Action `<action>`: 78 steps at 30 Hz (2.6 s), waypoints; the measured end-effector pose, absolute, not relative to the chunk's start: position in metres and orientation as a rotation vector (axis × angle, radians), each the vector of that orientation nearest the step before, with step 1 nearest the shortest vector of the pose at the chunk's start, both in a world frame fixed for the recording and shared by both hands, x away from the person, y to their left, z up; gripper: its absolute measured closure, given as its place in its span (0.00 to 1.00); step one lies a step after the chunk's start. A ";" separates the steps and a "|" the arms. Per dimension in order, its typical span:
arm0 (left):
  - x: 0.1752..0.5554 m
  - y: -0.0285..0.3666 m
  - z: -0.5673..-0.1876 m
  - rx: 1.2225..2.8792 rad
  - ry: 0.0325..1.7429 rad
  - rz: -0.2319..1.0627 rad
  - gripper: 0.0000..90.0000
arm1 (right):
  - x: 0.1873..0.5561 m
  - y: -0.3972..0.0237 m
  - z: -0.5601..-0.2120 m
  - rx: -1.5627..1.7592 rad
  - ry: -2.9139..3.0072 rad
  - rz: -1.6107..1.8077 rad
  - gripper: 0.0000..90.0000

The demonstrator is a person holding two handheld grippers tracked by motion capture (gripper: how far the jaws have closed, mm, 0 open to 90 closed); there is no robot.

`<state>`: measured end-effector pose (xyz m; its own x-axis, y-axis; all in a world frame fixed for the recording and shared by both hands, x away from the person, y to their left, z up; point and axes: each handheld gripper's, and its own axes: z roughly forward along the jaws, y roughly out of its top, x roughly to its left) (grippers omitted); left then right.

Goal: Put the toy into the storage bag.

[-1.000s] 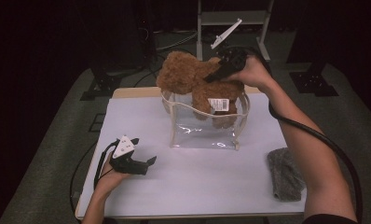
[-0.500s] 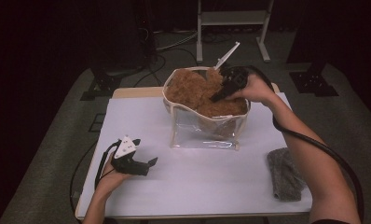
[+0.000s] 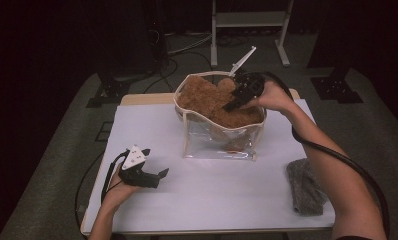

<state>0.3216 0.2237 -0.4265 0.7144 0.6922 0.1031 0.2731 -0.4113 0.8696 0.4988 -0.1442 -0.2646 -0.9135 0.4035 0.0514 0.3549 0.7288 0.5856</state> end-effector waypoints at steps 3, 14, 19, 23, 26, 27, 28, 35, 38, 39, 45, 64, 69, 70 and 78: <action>0.321 0.223 -0.426 1.990 0.737 0.571 0.03 | 0.499 -0.144 -0.258 0.615 2.811 1.025 0.41; 0.321 0.224 -0.426 1.995 0.736 0.572 0.03 | 0.502 -0.108 -0.234 0.507 2.723 1.179 0.44; 0.321 0.225 -0.426 1.986 0.742 0.568 0.03 | 0.505 -0.083 -0.231 0.467 2.713 1.223 0.45; 0.321 0.226 -0.425 1.986 0.742 0.567 0.03 | 0.510 -0.066 -0.230 0.459 2.701 1.248 0.49; 0.321 0.226 -0.425 1.984 0.741 0.571 0.03 | 0.513 -0.056 -0.233 0.465 2.694 1.246 0.56; 0.321 0.227 -0.425 1.982 0.743 0.571 0.03 | 0.515 -0.053 -0.235 0.455 2.692 1.237 0.61; 0.321 0.227 -0.425 1.981 0.743 0.571 0.03 | 0.515 -0.051 -0.237 0.468 2.696 1.230 0.66; 0.321 0.229 -0.425 1.982 0.743 0.575 0.03 | 0.524 -0.054 -0.260 0.514 2.726 1.164 0.82; 0.321 0.228 -0.425 1.981 0.743 0.576 0.03 | 0.525 -0.054 -0.269 0.537 2.759 1.122 0.86; 0.321 0.228 -0.425 1.979 0.744 0.577 0.03 | 0.526 -0.054 -0.272 0.539 2.774 1.113 0.87; 0.320 0.230 -0.424 1.973 0.748 0.578 0.03 | 0.523 -0.050 -0.290 0.507 2.858 1.010 0.88; 0.323 0.224 -0.421 1.980 0.737 0.585 0.03 | 0.510 -0.111 -0.243 0.591 2.712 1.319 0.63; 0.323 0.223 -0.423 1.989 0.734 0.579 0.03 | 0.502 -0.131 -0.241 0.606 2.688 1.349 0.60; 0.322 0.223 -0.423 1.986 0.735 0.578 0.03 | 0.500 -0.136 -0.241 0.613 2.683 1.352 0.59; 0.320 0.224 -0.425 1.995 0.728 0.577 0.03 | 0.483 -0.173 -0.241 0.668 2.659 1.353 0.56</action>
<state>0.3201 0.2238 -0.4248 0.7170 0.6883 0.1104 0.2645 -0.4151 0.8705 0.4826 -0.1733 -0.2407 -0.9010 0.4169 0.1196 0.3422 0.5137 0.7868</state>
